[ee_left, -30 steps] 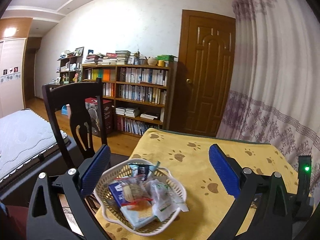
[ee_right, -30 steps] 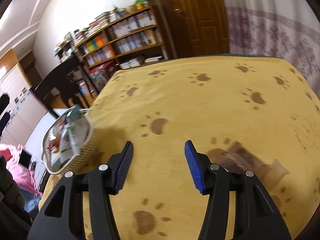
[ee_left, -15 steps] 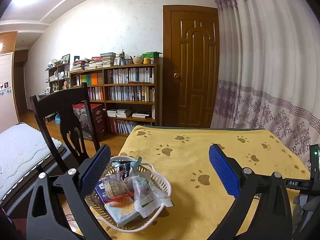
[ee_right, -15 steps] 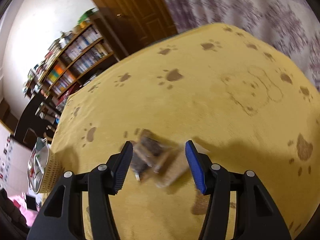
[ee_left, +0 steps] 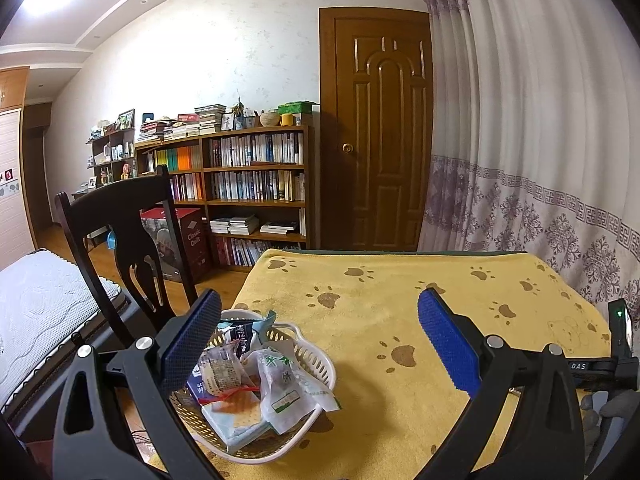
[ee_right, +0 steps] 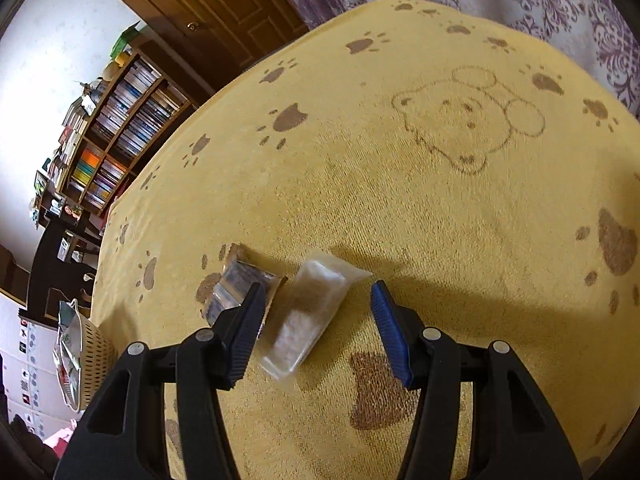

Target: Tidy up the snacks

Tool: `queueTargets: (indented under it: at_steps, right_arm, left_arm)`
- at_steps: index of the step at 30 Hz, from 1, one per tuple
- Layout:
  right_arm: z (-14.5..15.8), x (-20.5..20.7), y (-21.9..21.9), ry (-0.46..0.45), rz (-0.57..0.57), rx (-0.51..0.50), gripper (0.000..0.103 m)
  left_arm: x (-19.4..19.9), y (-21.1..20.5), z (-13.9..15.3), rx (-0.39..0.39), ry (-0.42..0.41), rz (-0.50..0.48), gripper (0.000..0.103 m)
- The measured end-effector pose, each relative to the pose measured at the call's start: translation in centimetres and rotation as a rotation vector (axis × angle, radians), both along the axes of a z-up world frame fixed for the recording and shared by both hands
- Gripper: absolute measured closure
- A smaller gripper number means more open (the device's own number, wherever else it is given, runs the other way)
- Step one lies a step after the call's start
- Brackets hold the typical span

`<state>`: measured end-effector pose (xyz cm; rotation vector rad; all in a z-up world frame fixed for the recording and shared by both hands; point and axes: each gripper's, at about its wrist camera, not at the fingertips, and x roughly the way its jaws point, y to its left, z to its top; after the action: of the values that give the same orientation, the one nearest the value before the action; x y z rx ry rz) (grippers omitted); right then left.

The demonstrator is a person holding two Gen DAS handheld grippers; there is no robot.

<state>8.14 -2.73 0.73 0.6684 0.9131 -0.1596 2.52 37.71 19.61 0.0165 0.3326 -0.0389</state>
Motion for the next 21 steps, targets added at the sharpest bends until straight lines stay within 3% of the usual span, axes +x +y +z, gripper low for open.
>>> queueTargets:
  at_steps: [21]
  right_arm:
    - [0.4,3.4,1.6,0.009,0.059,-0.204,0.046]
  left_arm:
    - [0.0,-0.5,-0.3,0.011,0.005,-0.015,0.003]
